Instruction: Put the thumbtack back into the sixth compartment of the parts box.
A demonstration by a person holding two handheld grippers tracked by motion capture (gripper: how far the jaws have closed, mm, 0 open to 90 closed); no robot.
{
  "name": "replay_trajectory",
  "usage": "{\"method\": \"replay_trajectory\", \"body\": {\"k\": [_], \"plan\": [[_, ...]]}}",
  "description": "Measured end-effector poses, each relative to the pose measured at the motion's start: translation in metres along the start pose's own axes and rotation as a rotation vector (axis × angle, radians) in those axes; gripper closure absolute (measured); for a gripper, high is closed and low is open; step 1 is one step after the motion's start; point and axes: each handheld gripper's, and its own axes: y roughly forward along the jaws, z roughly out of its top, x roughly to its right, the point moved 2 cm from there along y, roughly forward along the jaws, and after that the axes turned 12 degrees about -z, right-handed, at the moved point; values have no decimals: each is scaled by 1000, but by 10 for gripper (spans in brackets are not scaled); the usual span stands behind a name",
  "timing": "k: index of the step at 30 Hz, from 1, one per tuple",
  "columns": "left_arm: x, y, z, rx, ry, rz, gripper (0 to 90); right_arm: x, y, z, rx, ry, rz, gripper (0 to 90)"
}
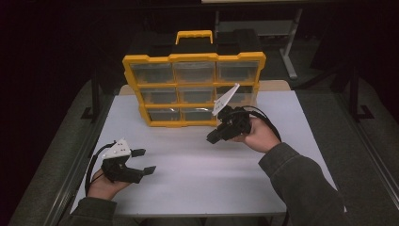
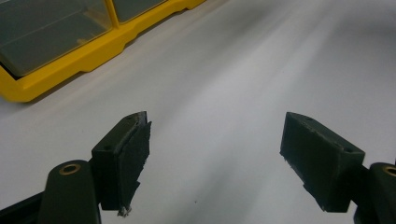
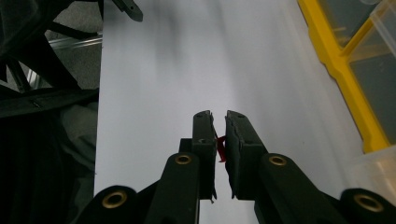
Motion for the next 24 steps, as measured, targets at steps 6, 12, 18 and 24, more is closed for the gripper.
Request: {"method": "replay_trajectory", "body": {"k": [6,12,18,24], "plan": [[1,-1,1,0,8,-1,235,4,-14,8,11,-10,-18,815],[1,-1,1,2,4,-1,235,9,-32,17,22,-2,-34,814],[0,0,0,11,-4,0,235,14,-53,29,53,-20,-51,814],[1,-2,1,14,-3,2,235,23,-69,39,53,-11,-67,814]]}}
